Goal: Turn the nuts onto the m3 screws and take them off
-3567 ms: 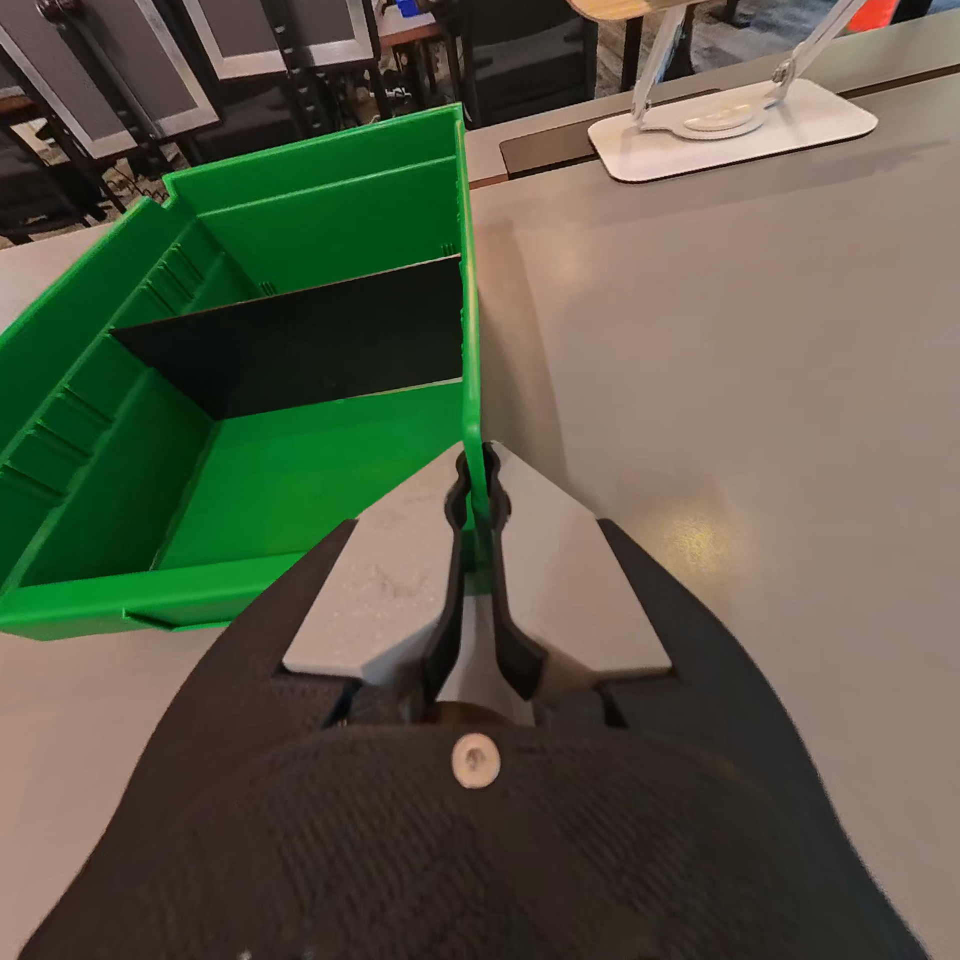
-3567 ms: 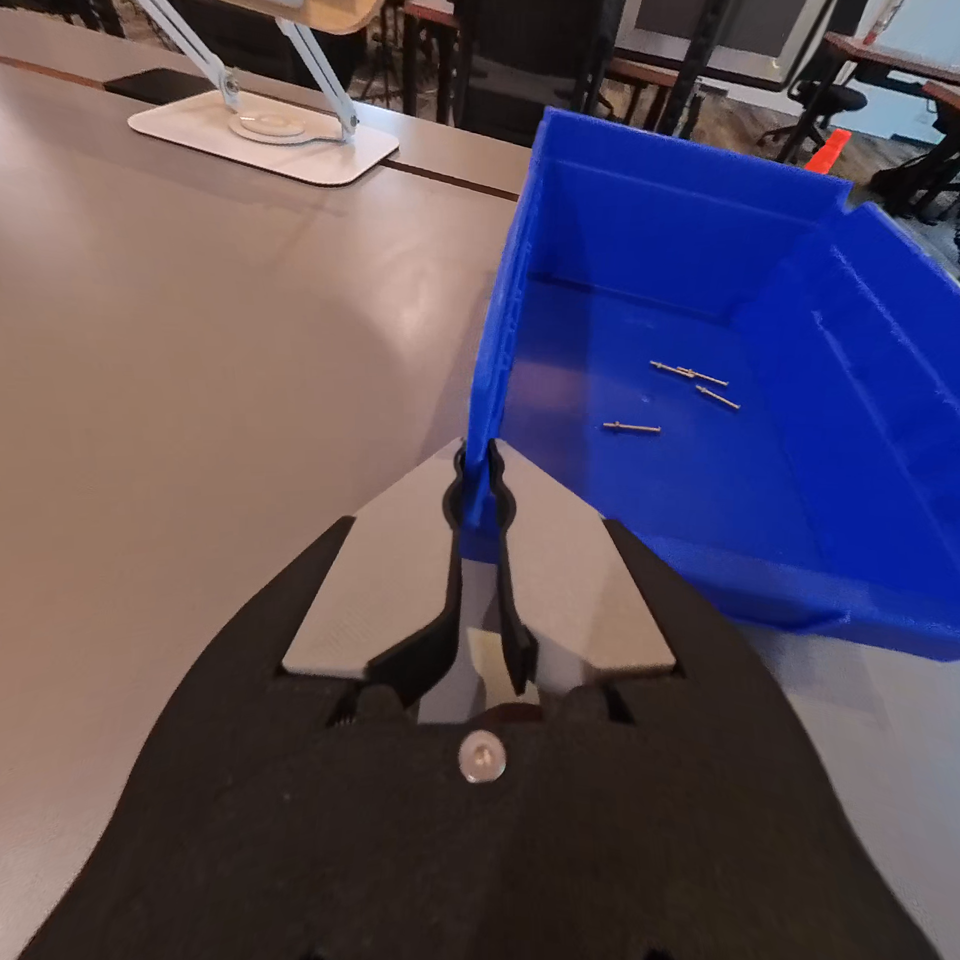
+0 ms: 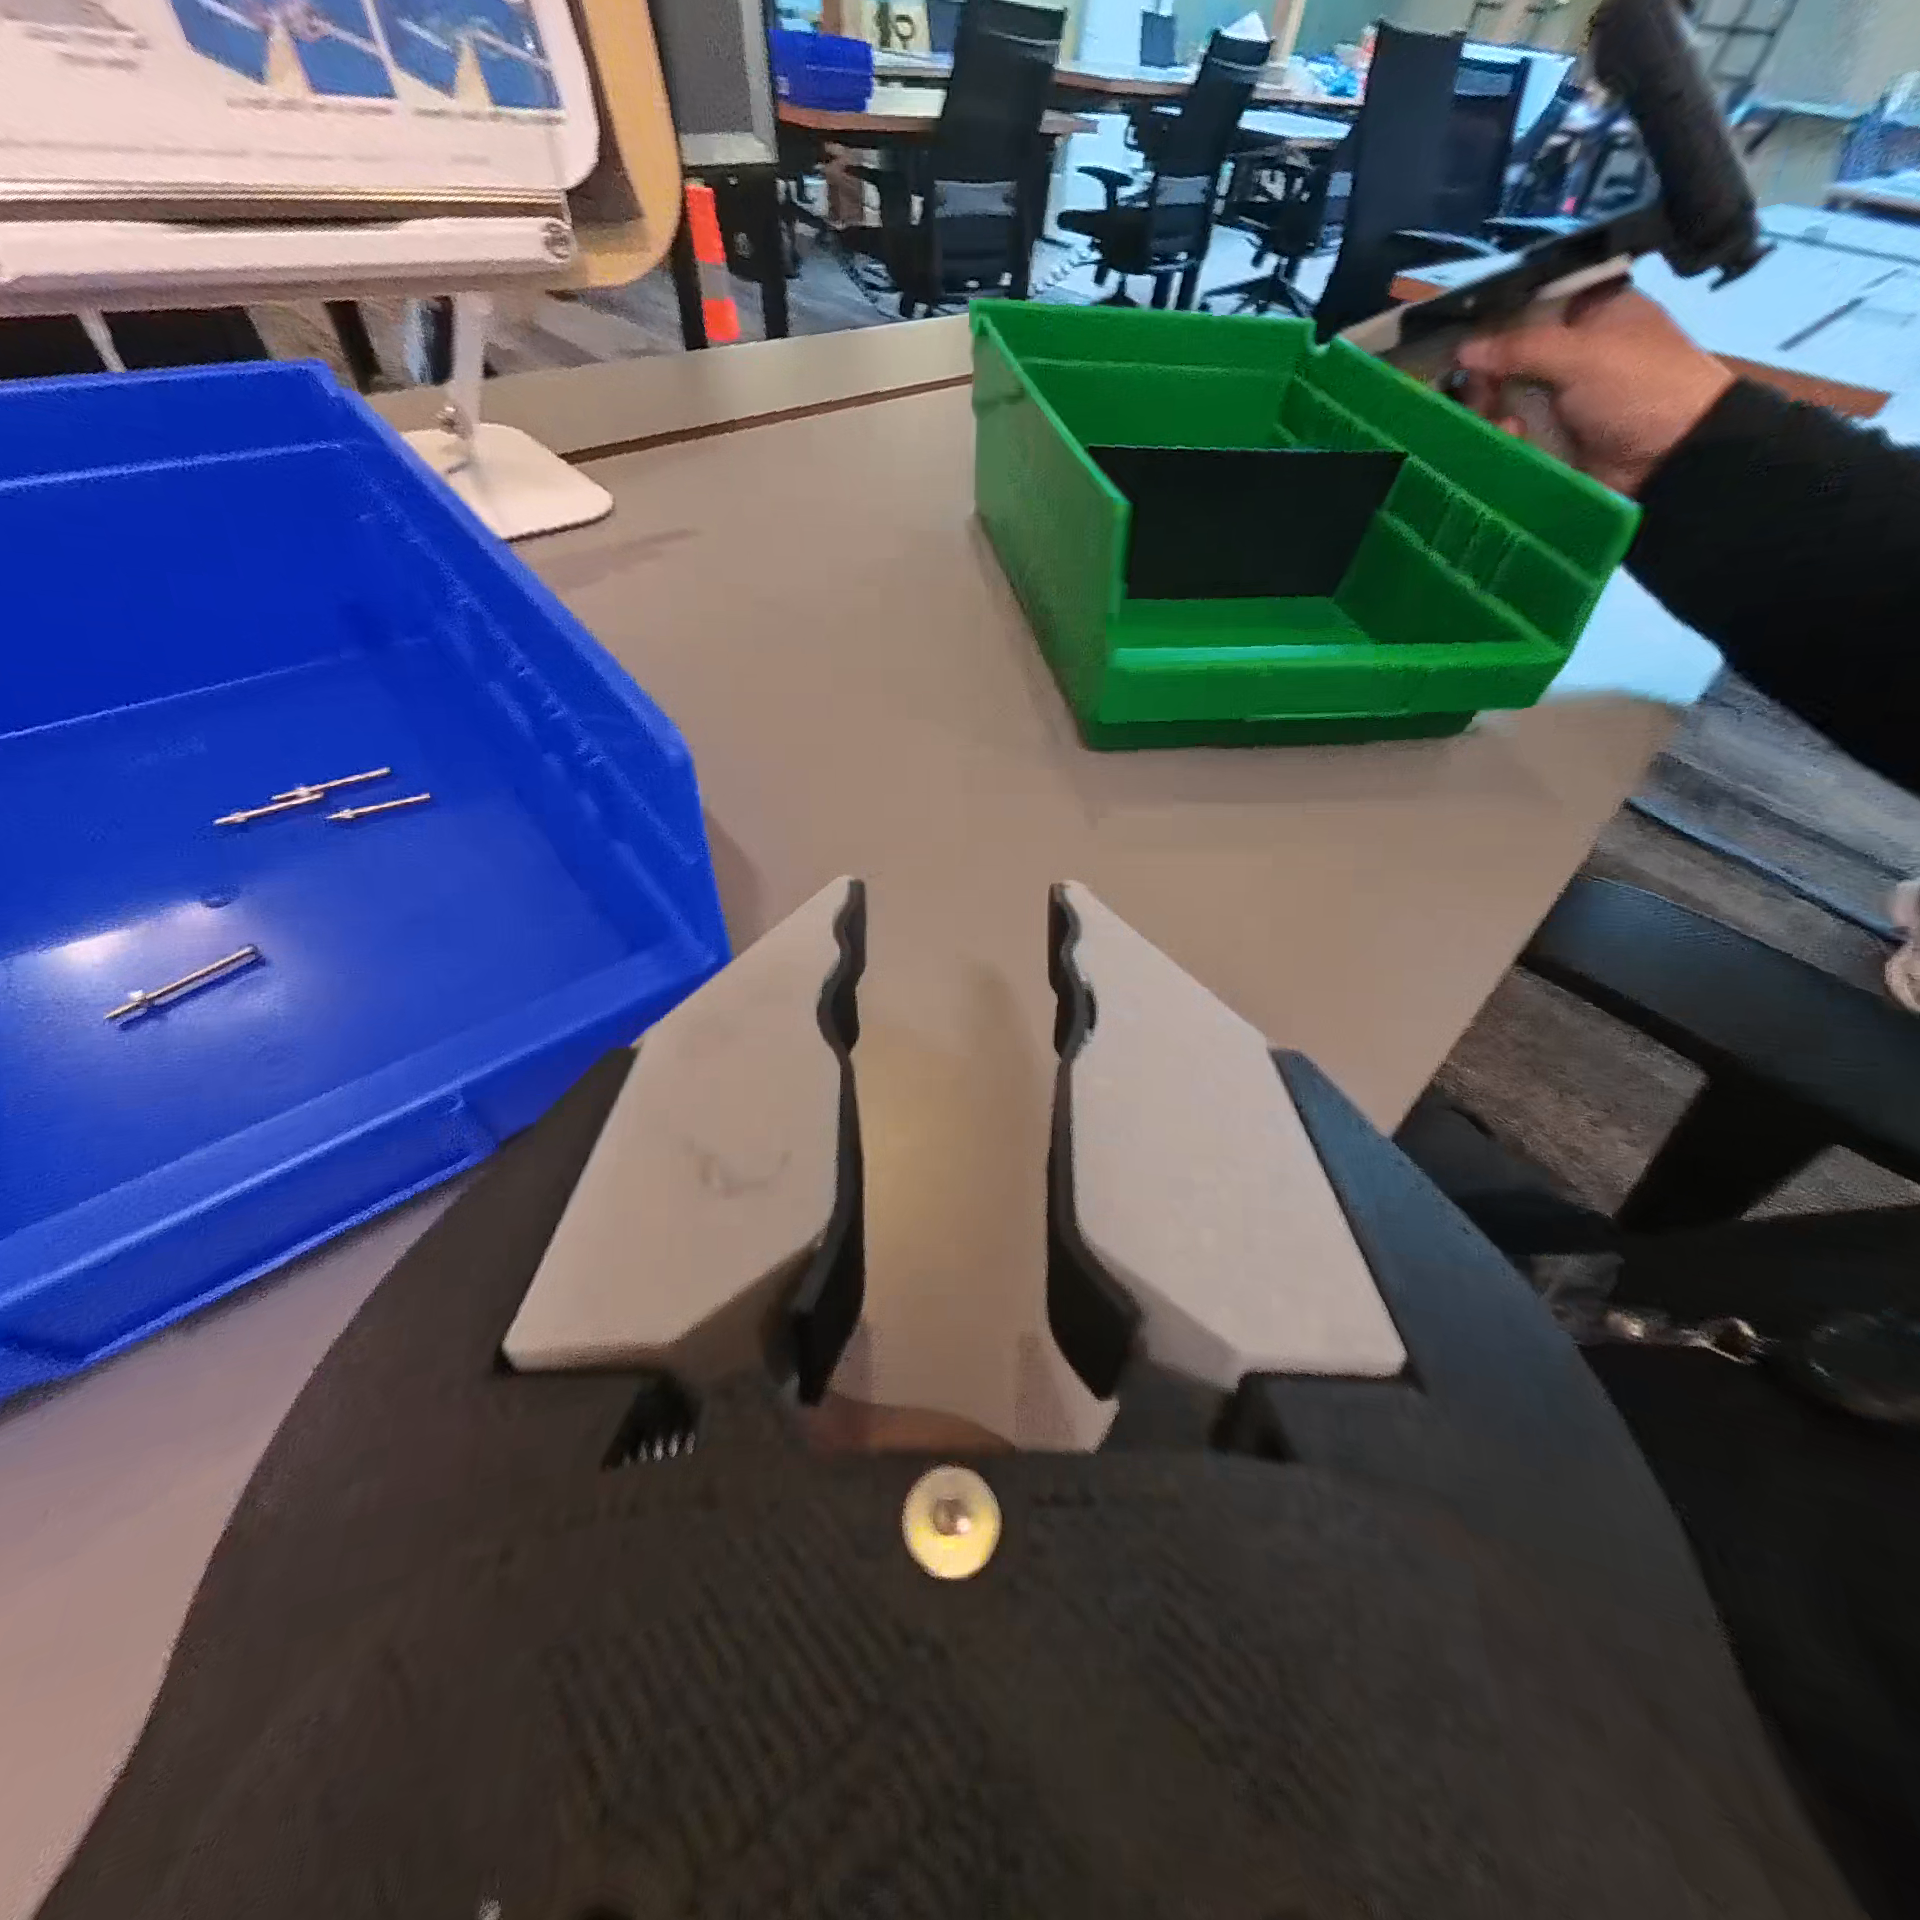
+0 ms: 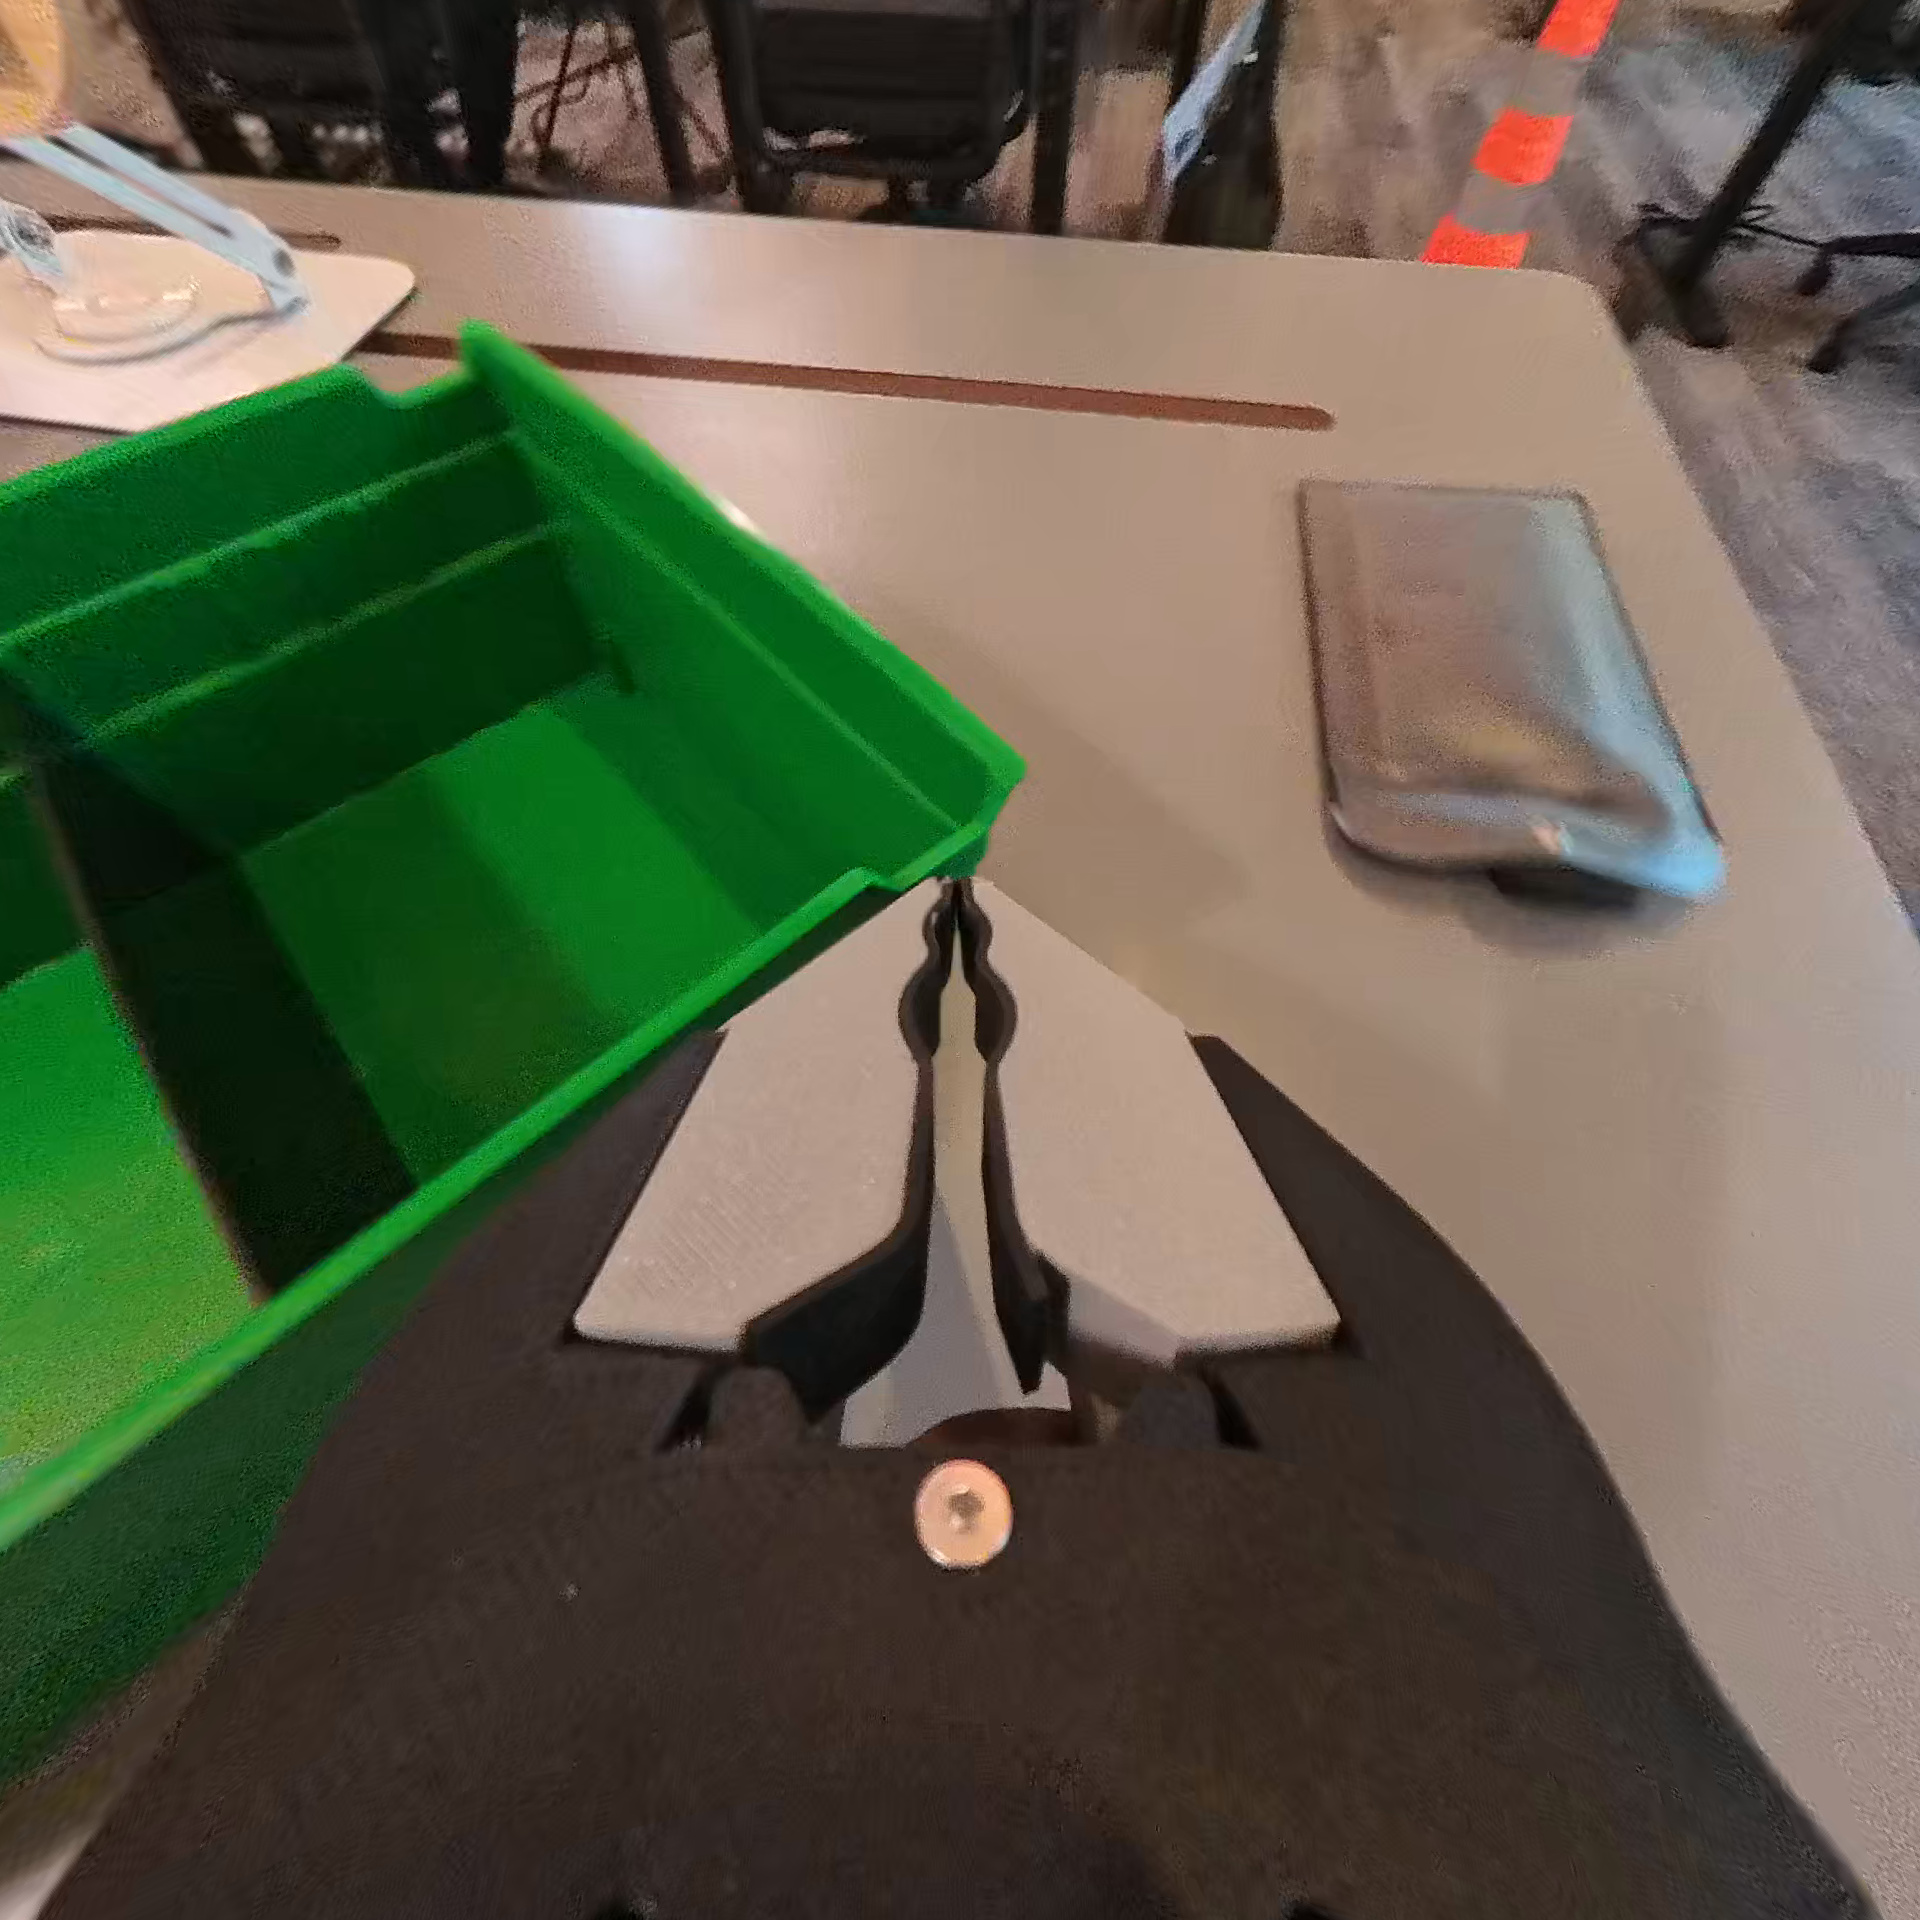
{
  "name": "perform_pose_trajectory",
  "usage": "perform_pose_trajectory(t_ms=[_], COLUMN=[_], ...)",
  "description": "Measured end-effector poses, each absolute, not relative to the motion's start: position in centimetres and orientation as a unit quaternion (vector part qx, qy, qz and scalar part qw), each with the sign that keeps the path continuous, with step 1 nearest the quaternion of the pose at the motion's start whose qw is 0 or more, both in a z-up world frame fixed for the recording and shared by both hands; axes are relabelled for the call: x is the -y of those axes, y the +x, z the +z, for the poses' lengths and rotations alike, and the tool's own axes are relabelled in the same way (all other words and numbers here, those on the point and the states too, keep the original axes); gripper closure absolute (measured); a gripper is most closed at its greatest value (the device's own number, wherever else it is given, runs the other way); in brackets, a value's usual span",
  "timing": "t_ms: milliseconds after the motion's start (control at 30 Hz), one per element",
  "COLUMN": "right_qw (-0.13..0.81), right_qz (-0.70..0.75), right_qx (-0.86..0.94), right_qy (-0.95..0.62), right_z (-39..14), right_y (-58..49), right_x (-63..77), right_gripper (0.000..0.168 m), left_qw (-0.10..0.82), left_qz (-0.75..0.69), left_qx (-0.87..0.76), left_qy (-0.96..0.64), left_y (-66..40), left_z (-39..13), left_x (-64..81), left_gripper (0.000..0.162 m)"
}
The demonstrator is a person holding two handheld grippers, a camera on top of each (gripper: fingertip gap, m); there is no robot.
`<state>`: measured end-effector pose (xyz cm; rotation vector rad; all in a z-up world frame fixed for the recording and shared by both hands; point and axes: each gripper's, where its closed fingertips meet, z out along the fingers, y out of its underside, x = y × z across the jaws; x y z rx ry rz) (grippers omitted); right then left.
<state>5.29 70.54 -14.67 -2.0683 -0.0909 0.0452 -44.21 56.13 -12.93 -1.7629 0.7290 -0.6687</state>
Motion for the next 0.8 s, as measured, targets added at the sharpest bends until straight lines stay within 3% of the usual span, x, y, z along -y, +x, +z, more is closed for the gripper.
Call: perform_pose_trajectory(t_ms=[200, 400, 533, 600, 733, 800], right_qw=[0.431, 0.472, 0.505, 0.505, 0.44, 0.442], right_qz=[-0.002, -0.074, 0.042, 0.092, 0.04, -0.003], right_qx=[0.087, 0.163, 0.265, 0.333, 0.4, 0.394], right_qy=[-0.898, -0.863, -0.821, -0.791, -0.803, -0.805], right_z=[-15.3, -8.3, -5.2, -6.2, -13.5, -15.8], right_y=[3.7, -0.3, -10.6, -16.8, -23.4, -24.1], right_x=[-79.5, -74.4, -64.8, -60.2, -57.2, -58.9], right_gripper=[0.158, 0.139, 0.13, 0.128, 0.129, 0.139], left_qw=[0.534, 0.529, 0.54, 0.537, 0.533, 0.533], left_qz=[-0.223, -0.122, -0.103, -0.112, -0.09, -0.047], left_qx=[-0.317, -0.358, -0.345, -0.333, -0.323, -0.328], left_qy=[-0.751, -0.759, -0.761, -0.767, -0.777, -0.779], left_y=[-44.8, -45.8, -45.7, -45.5, -45.4, -46.0], left_z=[-14.4, -15.8, -15.9, -16.1, -16.7, -16.8], left_x=[-57.8, -60.0, -62.1, -63.2, -65.7, -66.7], left_gripper=[0.121, 0.113, 0.106, 0.106, 0.143, 0.149])
